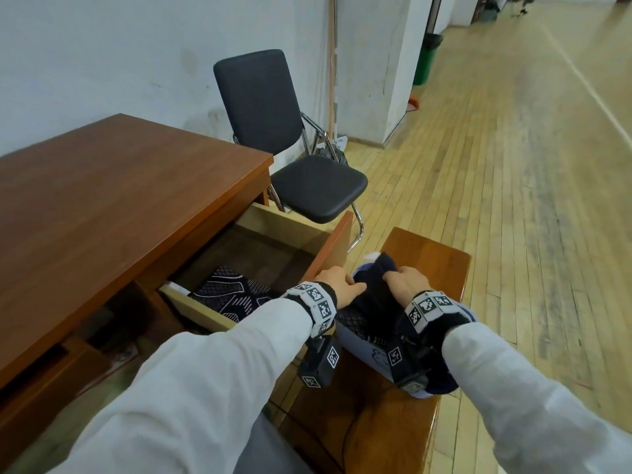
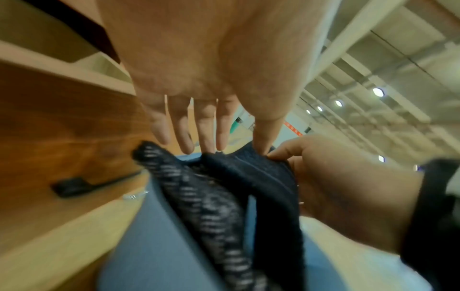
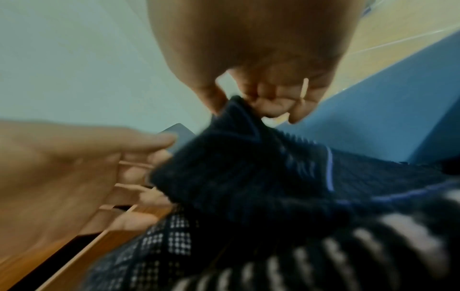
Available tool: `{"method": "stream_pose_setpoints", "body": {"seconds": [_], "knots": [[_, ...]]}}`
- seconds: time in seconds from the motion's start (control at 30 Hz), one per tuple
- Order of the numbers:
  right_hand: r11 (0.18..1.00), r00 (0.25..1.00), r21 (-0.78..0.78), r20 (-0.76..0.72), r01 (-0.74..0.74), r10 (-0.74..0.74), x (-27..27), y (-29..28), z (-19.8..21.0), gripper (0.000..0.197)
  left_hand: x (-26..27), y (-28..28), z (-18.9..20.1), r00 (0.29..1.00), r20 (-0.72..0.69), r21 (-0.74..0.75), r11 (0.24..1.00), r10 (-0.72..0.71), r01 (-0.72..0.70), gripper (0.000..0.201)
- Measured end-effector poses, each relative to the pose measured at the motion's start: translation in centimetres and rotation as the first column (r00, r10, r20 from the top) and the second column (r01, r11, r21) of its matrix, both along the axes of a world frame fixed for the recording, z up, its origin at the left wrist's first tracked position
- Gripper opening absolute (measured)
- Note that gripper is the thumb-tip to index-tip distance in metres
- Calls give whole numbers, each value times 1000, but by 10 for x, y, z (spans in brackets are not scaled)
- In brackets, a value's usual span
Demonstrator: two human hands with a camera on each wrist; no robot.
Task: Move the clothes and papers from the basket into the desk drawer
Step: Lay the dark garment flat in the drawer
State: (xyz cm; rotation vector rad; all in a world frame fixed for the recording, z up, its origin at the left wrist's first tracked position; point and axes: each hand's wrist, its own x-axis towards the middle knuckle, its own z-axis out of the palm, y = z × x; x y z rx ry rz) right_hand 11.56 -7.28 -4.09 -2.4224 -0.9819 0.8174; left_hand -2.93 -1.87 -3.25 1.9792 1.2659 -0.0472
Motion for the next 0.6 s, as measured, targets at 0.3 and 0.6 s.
{"method": "stream_pose_setpoints", "body": {"seconds": [0.3,0.6], "knots": [[857,991,514,-121,17,53,-24,-3,33,31,19,2,24,944,321,-21,997,71,-68,51],[961,924,245,-381,131,-29,-6,22,25,73,-11,27,82,759,633,-60,987,154,-150,31]]}}
